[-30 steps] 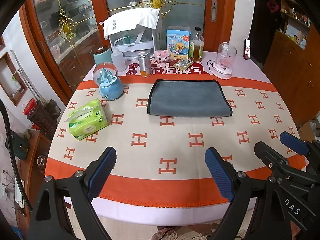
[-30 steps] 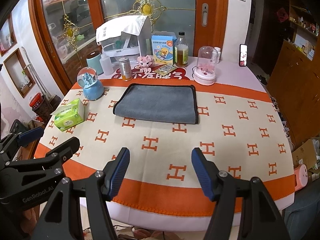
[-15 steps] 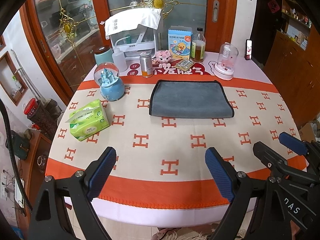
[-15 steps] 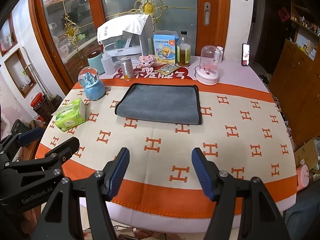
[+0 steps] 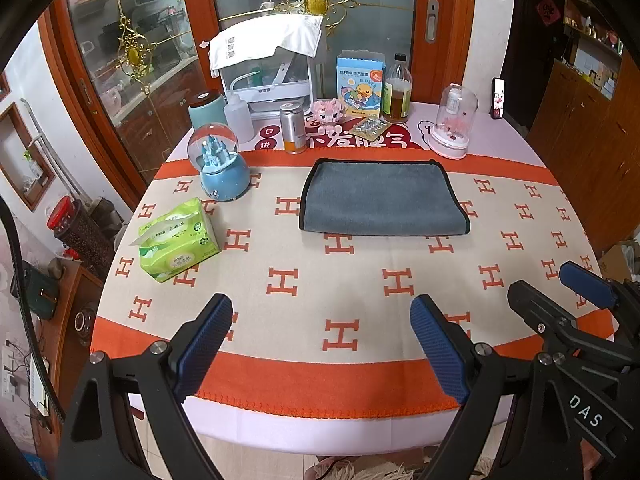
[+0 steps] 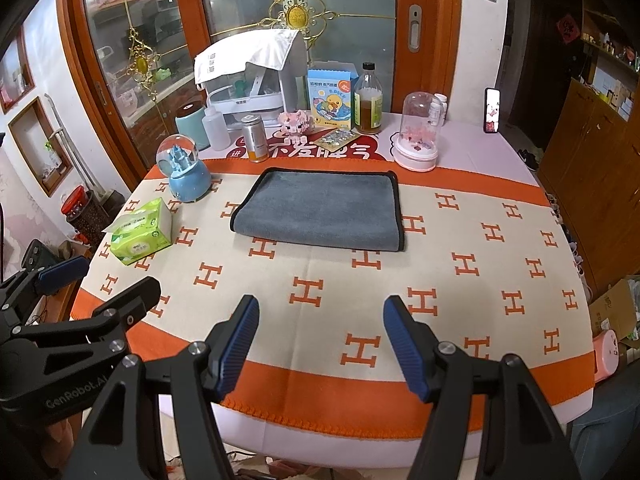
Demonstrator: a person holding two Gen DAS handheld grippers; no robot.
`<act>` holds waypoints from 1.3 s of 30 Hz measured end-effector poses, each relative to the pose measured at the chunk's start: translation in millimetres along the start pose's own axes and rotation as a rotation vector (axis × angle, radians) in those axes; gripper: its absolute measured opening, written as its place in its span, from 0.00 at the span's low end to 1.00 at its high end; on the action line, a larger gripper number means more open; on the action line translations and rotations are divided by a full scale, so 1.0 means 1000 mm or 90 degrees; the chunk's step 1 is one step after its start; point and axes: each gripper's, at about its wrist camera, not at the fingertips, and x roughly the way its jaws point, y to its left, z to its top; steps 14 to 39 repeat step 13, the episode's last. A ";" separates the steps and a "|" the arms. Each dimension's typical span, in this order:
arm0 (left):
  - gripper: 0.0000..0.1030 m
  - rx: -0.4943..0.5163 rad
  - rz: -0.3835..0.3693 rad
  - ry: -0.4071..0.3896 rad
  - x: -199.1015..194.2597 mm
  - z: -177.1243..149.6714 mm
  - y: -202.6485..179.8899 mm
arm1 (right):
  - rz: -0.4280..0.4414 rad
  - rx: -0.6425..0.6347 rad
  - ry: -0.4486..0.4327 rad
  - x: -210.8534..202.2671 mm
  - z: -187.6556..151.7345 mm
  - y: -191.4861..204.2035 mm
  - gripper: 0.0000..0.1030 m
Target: Fold towel
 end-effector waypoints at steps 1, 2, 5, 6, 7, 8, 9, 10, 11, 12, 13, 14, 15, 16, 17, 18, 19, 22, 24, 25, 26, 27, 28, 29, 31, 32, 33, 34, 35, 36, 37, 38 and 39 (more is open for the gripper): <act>0.87 0.000 0.000 0.000 0.001 0.000 0.000 | 0.000 0.000 0.001 0.000 0.000 0.000 0.63; 0.87 0.001 0.001 0.001 0.002 -0.001 0.001 | 0.000 0.001 0.001 0.001 0.000 0.001 0.63; 0.87 -0.001 0.000 0.004 0.002 0.000 0.001 | 0.000 0.000 0.001 0.000 0.000 0.000 0.63; 0.87 -0.001 0.000 0.005 0.003 -0.001 0.001 | 0.000 0.000 0.001 0.000 0.000 0.000 0.63; 0.87 -0.001 0.000 0.007 0.004 -0.001 0.002 | 0.001 0.000 0.001 0.000 0.000 0.000 0.63; 0.87 -0.001 0.000 0.008 0.005 -0.001 0.002 | 0.001 0.000 0.001 0.000 0.000 0.000 0.63; 0.87 -0.001 0.000 0.008 0.005 -0.001 0.003 | 0.001 -0.001 0.001 0.001 0.001 0.001 0.63; 0.87 -0.001 0.000 0.008 0.005 -0.002 0.002 | 0.001 -0.001 0.001 0.001 0.002 0.002 0.63; 0.87 0.000 0.001 0.008 0.005 -0.002 0.002 | 0.001 -0.001 0.001 0.001 0.002 0.003 0.63; 0.87 0.000 0.001 0.007 0.006 -0.002 0.003 | 0.001 -0.001 0.001 0.001 0.001 0.003 0.63; 0.87 0.000 0.001 0.009 0.005 -0.002 0.002 | 0.001 -0.001 0.001 0.002 0.001 0.003 0.63; 0.87 0.000 0.001 0.009 0.005 -0.002 0.002 | 0.001 -0.001 0.001 0.002 0.001 0.003 0.63; 0.87 0.000 0.001 0.009 0.005 -0.002 0.002 | 0.001 -0.001 0.001 0.002 0.001 0.003 0.63; 0.87 0.000 0.001 0.009 0.005 -0.002 0.002 | 0.001 -0.001 0.001 0.002 0.001 0.003 0.63; 0.87 0.000 0.001 0.009 0.005 -0.002 0.002 | 0.001 -0.001 0.001 0.002 0.001 0.003 0.63; 0.87 0.000 0.001 0.009 0.005 -0.002 0.002 | 0.001 -0.001 0.001 0.002 0.001 0.003 0.63; 0.87 0.000 0.001 0.009 0.005 -0.002 0.002 | 0.001 -0.001 0.001 0.002 0.001 0.003 0.63; 0.87 0.000 0.001 0.009 0.005 -0.002 0.002 | 0.001 -0.001 0.001 0.002 0.001 0.003 0.63; 0.87 0.000 0.001 0.009 0.005 -0.002 0.002 | 0.001 -0.001 0.001 0.002 0.001 0.003 0.63; 0.87 0.000 0.001 0.009 0.005 -0.002 0.002 | 0.001 -0.001 0.001 0.002 0.001 0.003 0.63; 0.87 0.000 0.001 0.009 0.005 -0.002 0.002 | 0.001 -0.001 0.001 0.002 0.001 0.003 0.63; 0.87 0.000 0.001 0.009 0.005 -0.002 0.002 | 0.001 -0.001 0.001 0.002 0.001 0.003 0.63; 0.87 0.000 0.001 0.009 0.005 -0.002 0.002 | 0.001 -0.001 0.001 0.002 0.001 0.003 0.63; 0.87 0.000 0.001 0.009 0.005 -0.002 0.002 | 0.001 -0.001 0.001 0.002 0.001 0.003 0.63; 0.87 0.000 0.001 0.009 0.005 -0.002 0.002 | 0.001 -0.001 0.001 0.002 0.001 0.003 0.63; 0.87 0.000 0.001 0.009 0.005 -0.002 0.002 | 0.001 -0.001 0.001 0.002 0.001 0.003 0.63; 0.87 0.000 0.001 0.009 0.005 -0.002 0.002 | 0.001 -0.001 0.001 0.002 0.001 0.003 0.63; 0.87 0.000 0.001 0.009 0.005 -0.002 0.002 | 0.001 -0.001 0.001 0.002 0.001 0.003 0.63; 0.87 0.000 0.001 0.009 0.005 -0.002 0.002 | 0.001 -0.001 0.001 0.002 0.001 0.003 0.63; 0.87 0.000 0.001 0.009 0.005 -0.002 0.002 | 0.001 -0.001 0.001 0.002 0.001 0.003 0.63; 0.87 0.000 0.001 0.009 0.005 -0.002 0.002 | 0.001 -0.001 0.001 0.002 0.001 0.003 0.63; 0.87 0.000 0.001 0.009 0.005 -0.002 0.002 | 0.001 -0.001 0.001 0.002 0.001 0.003 0.63; 0.87 0.000 0.001 0.009 0.005 -0.002 0.002 | 0.001 -0.001 0.001 0.002 0.001 0.003 0.63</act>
